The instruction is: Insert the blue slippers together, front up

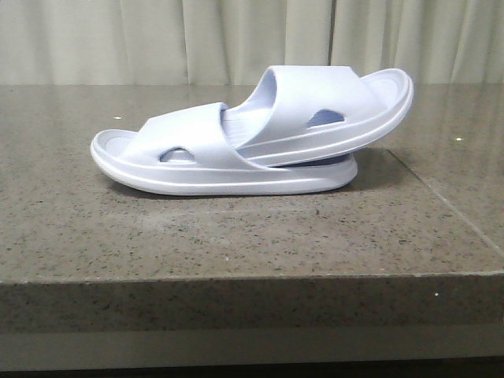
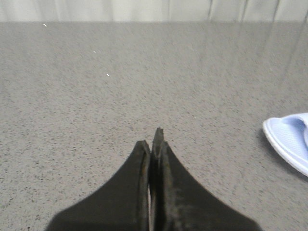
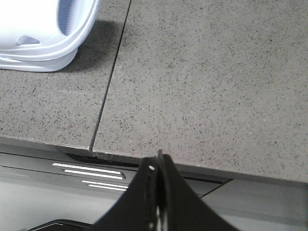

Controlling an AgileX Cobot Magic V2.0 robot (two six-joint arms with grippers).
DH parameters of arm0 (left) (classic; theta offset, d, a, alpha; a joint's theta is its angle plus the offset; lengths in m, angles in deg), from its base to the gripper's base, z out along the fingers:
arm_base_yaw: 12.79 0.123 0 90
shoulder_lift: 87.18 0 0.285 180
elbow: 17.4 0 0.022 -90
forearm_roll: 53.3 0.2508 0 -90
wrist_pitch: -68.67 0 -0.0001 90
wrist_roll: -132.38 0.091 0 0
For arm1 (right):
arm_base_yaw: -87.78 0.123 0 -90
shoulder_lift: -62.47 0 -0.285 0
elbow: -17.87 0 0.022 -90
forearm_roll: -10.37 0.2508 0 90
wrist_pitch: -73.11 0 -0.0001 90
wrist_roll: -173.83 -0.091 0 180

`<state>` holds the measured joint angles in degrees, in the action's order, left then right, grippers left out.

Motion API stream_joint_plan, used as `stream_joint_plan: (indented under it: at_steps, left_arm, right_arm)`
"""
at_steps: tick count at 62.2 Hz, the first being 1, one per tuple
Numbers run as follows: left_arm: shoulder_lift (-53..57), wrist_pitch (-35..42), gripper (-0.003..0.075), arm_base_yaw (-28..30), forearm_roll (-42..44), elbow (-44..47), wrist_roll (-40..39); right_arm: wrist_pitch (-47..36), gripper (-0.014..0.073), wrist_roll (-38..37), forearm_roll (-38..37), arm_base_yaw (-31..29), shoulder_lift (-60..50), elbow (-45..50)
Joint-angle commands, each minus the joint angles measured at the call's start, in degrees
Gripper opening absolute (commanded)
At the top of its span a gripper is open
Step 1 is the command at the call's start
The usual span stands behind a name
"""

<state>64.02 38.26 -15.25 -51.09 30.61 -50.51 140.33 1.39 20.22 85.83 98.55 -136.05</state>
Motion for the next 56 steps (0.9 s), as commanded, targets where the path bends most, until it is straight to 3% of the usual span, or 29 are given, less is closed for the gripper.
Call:
stream_joint_plan:
  at_steps: [1,26,36,56]
  left_arm:
    - [4.2,10.4,-0.0020,1.5,-0.9,3.8,-0.2]
    - [22.4,27.0,-0.0020,4.5,-5.8,26.6,-0.2]
    - [22.4,31.7,-0.0020,4.4,-5.8,29.8,-0.2]
    - [22.3,31.9,-0.0020,4.4,-4.7,29.7,-0.2]
  right_arm:
    - [-3.2,-0.0068,0.1,0.0,0.1,0.4,-1.1]
    - [-3.3,-0.0068,0.1,0.0,0.1,0.4,-1.1]
    - [-3.3,-0.0068,0.1,0.0,0.1,0.4,-1.1]
    - [-3.3,-0.0068,0.1,0.0,0.1,0.4,-1.1]
